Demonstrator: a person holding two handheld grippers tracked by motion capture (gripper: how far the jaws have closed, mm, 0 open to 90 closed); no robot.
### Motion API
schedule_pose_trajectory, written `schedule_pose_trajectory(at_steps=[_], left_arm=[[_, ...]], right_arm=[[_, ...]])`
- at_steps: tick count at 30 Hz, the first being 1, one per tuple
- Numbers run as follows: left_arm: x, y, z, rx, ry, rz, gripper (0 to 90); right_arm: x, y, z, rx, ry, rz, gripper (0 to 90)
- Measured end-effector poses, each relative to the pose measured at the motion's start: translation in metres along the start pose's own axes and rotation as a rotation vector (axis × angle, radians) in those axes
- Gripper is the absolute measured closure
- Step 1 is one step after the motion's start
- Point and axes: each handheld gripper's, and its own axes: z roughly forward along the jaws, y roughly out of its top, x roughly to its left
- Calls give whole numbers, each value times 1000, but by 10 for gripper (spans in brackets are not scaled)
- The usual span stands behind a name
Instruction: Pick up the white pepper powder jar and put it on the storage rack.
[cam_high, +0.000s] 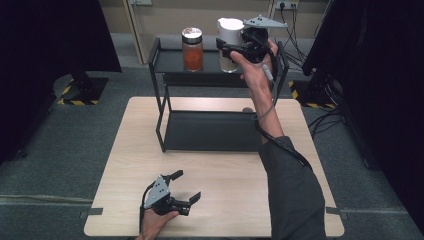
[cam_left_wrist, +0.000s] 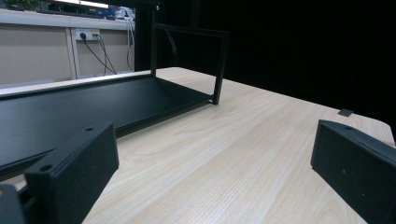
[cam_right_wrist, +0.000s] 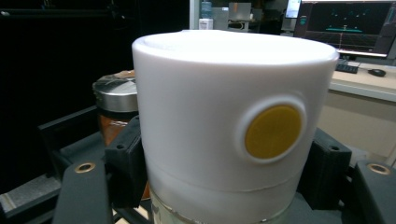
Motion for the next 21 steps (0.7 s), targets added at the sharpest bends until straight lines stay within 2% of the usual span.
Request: schedule_pose_trajectory(at_steps=[4, 12, 21], left_arm=[[0, 0, 0, 2, -2, -2, 0], [0, 0, 0, 7, -8, 1, 0], [-1, 0, 1, 6, -11, 3, 0]], right_arm=[[3, 0, 5, 12, -22, -18, 307], [4, -2, 16, 10, -30, -1, 307], [7, -8, 26, 5, -63, -5, 307]])
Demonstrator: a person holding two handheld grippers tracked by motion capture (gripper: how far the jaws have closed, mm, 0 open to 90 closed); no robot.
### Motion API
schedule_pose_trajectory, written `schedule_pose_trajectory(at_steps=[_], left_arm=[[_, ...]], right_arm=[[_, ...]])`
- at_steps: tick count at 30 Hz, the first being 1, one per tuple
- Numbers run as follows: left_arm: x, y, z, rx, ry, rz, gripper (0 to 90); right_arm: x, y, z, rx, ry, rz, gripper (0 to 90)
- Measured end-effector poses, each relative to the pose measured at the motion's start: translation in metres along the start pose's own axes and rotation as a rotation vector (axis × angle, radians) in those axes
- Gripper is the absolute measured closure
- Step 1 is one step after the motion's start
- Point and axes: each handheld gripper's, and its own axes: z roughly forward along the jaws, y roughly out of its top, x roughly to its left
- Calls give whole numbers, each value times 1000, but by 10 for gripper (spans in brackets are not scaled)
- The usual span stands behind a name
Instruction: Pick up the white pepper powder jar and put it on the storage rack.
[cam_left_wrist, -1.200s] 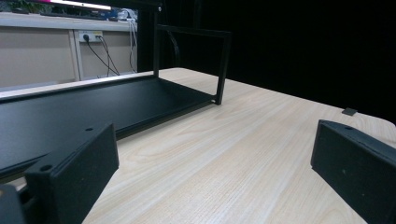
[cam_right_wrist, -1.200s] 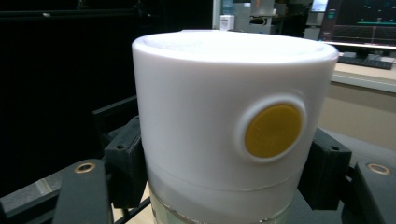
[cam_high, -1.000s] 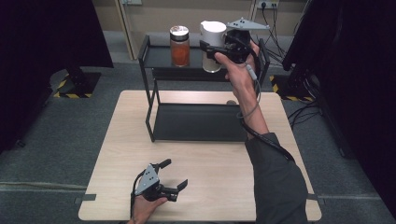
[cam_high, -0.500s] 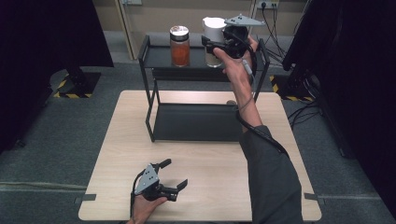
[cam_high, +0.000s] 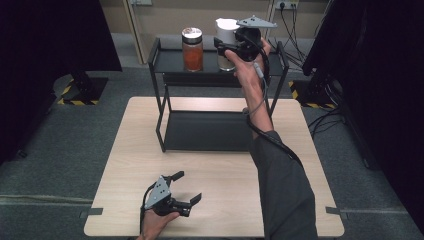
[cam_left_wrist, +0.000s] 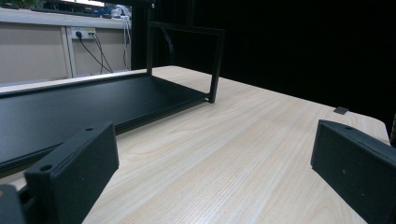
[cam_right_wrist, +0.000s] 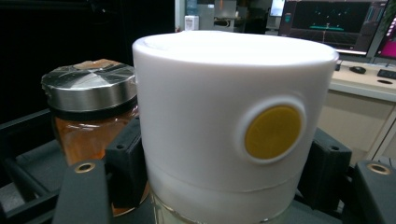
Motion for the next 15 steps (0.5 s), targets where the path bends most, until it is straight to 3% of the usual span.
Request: schedule_pose_trajectory(at_steps=[15], left_arm=[[-1, 0, 0, 2, -5, 4, 0]], right_arm=[[-1, -10, 6, -17, -9, 4, 307]])
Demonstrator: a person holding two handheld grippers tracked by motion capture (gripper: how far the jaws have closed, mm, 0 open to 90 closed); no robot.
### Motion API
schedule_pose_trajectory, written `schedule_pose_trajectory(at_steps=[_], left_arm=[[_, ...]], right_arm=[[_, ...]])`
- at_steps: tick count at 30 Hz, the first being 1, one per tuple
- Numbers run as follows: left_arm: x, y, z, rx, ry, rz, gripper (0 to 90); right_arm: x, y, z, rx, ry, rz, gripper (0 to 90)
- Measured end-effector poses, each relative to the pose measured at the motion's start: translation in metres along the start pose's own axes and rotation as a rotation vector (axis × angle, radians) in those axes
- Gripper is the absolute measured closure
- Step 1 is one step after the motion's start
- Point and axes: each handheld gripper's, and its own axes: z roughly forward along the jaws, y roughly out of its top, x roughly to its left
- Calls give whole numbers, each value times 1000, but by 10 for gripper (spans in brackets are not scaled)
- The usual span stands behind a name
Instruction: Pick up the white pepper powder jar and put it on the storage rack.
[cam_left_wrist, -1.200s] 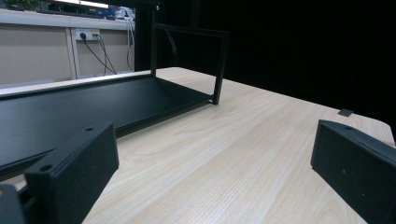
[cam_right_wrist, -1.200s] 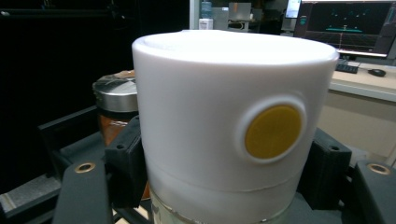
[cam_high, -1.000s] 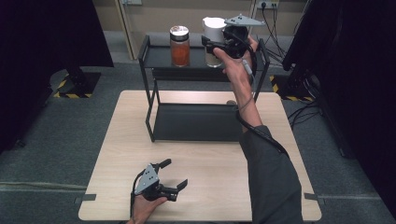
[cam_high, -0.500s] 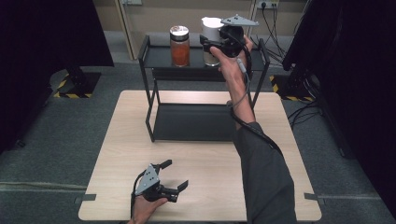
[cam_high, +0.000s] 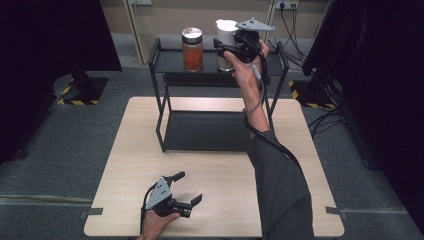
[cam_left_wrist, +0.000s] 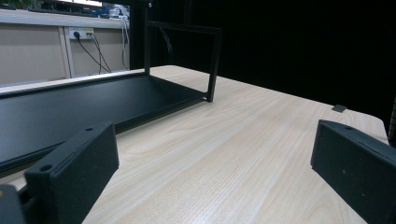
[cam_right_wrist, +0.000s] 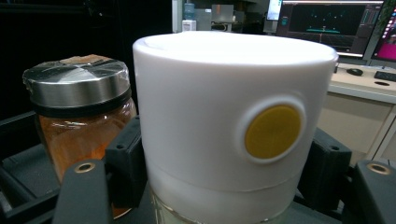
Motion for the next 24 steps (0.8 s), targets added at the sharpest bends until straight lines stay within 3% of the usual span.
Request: schedule_pose_trajectory(at_steps=[14, 16, 21, 24], left_arm=[[0, 0, 0, 3, 0, 1, 0], [0, 0, 0, 4, -1, 2, 0], [-1, 0, 0, 5, 0, 1, 0], [-1, 0, 1, 5, 0, 1, 0]], right_arm=[[-2, -4, -2, -8, 5, 4, 299], [-1, -1, -1, 13, -1, -4, 208], [2, -3, -5, 18, -27, 11, 110], [-3, -3, -7, 22, -14, 33, 74]])
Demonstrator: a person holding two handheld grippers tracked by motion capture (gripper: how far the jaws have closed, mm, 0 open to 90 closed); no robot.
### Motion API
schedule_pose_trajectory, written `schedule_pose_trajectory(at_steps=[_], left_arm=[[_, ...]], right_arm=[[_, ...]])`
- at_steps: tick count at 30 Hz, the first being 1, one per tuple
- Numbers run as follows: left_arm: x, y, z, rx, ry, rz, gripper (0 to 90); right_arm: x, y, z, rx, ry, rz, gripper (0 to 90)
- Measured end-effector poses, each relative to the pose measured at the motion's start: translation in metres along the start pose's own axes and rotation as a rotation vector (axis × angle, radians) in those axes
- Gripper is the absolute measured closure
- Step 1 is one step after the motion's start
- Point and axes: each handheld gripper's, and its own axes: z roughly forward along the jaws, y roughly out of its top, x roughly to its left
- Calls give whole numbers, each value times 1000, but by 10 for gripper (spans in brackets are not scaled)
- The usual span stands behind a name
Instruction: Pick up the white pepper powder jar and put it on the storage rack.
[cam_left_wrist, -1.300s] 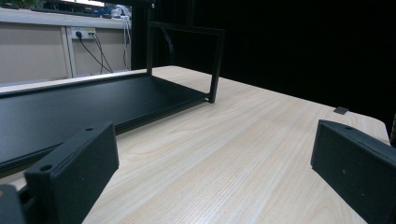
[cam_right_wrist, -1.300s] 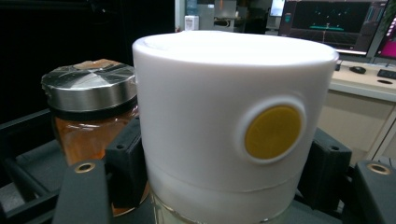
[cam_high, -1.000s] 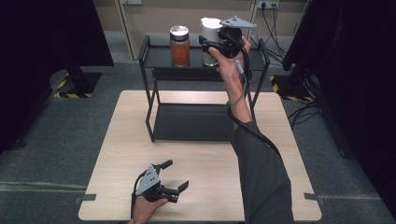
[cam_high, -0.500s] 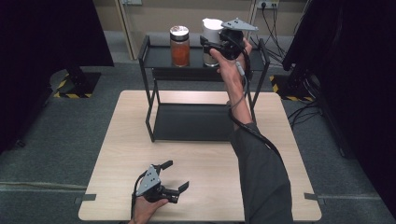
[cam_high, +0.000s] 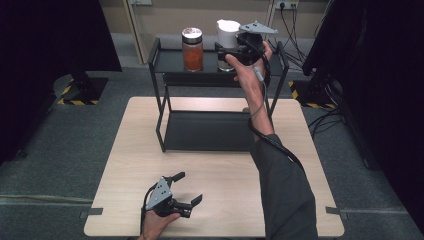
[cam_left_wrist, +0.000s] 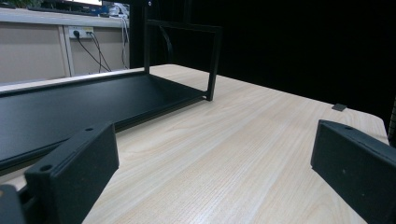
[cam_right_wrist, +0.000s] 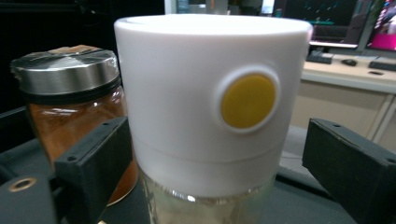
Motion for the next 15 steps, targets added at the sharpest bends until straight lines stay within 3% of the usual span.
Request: schedule_pose_trajectory(at_steps=[4, 15], left_arm=[[0, 0, 0, 0, 1, 3, 0], [0, 0, 0, 2, 2, 2, 0]], right_arm=[[-2, -1, -4, -4, 4, 14, 21], [-6, -8, -19, -19, 44, 9, 11]])
